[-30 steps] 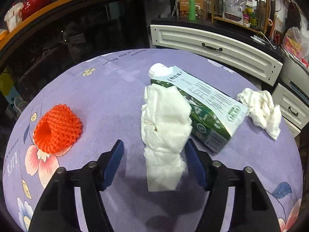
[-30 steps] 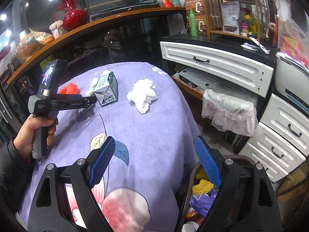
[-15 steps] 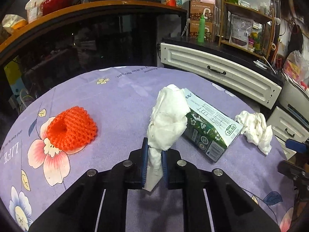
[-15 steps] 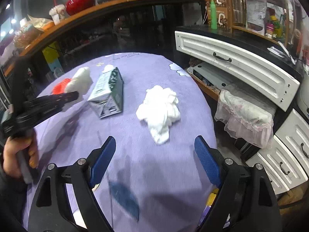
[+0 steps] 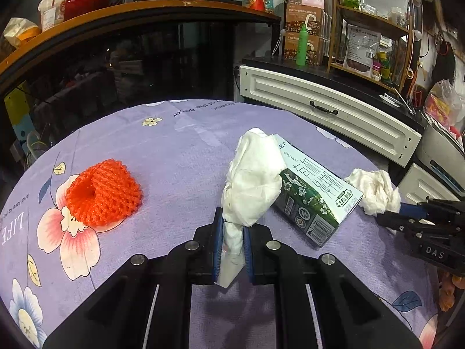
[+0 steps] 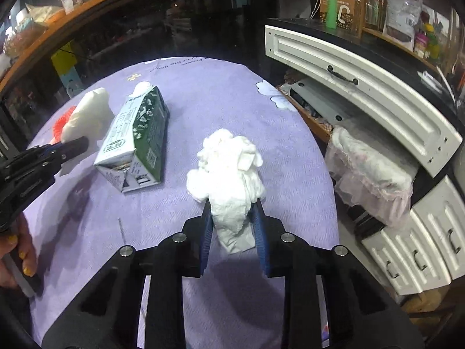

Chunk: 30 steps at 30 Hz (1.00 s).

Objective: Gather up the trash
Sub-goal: 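Carry the left tool's tissue to the black bin while the right tool drops its tissue inside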

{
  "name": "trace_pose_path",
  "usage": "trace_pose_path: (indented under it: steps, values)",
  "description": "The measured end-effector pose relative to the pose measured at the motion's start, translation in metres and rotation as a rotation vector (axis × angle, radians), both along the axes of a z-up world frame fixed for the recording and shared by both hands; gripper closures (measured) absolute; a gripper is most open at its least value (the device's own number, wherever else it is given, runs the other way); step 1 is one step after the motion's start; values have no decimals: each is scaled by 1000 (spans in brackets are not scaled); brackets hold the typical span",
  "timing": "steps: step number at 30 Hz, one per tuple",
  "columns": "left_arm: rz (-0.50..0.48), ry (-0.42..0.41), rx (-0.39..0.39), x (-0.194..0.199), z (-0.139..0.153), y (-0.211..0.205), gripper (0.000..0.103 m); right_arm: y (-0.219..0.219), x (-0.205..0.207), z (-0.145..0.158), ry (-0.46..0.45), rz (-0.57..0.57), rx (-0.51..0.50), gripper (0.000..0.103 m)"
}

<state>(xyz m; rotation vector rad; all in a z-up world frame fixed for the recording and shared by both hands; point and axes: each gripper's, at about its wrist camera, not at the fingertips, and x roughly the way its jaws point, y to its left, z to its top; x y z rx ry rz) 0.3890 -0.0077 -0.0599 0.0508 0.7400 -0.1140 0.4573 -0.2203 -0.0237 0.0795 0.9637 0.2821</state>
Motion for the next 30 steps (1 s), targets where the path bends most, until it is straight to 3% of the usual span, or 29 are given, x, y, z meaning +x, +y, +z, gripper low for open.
trace_pose_path:
  steps: [6,13,30]
  values:
    - [-4,-13,6,-7,6,-1,90,-19,-38,14,-54,-18,44,80]
    - [-26,-38,17,-43,20,-8,90,-32,-97,35,-128,-20,69,80]
    - [-203,-97,-57,-178,35,-78,90,-72,-245,61,-229,-86,128,80]
